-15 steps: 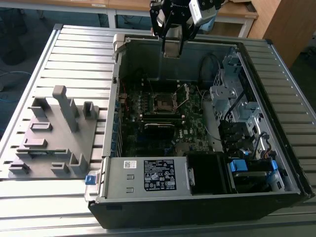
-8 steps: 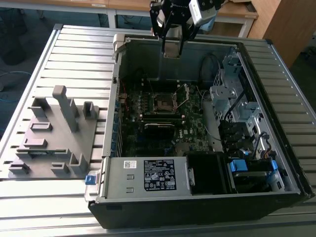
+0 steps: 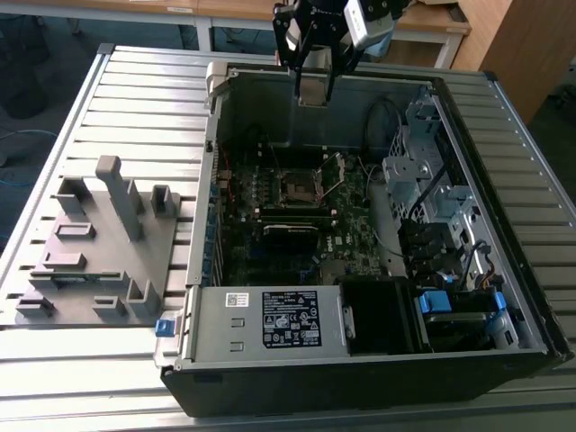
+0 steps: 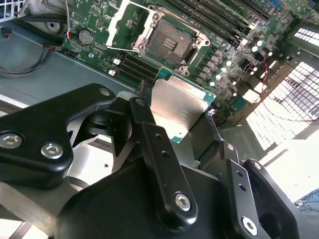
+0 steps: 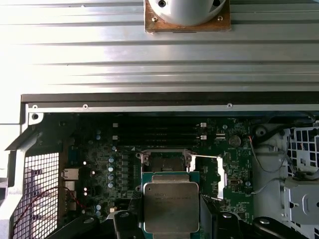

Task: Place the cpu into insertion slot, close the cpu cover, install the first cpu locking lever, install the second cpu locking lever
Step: 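Place the cpu into insertion slot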

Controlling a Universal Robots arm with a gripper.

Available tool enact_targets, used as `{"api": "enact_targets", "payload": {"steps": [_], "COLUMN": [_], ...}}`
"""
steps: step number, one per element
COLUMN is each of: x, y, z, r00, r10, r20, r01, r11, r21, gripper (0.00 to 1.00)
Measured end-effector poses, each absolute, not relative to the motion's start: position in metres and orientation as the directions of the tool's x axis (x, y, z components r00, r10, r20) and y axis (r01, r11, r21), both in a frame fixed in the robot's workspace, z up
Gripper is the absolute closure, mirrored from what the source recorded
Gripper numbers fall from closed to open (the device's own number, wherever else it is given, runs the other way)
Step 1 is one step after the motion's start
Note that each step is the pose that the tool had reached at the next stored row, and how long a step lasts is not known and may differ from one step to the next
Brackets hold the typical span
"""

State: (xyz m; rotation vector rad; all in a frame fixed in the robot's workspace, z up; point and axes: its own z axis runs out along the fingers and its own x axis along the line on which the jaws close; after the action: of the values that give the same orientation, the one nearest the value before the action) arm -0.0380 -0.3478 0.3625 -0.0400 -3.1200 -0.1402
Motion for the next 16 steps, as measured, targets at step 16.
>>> {"api": "enact_targets", "payload": {"steps": [16], "x": [-0.038], "y": [-0.3478], "z": [0.3576], "r00": [-1.0], "r10": [0.025], "r20": [0.019], "r01": [0.026], "r11": [0.996], "r21": [0.09], "gripper": [0.46]}}
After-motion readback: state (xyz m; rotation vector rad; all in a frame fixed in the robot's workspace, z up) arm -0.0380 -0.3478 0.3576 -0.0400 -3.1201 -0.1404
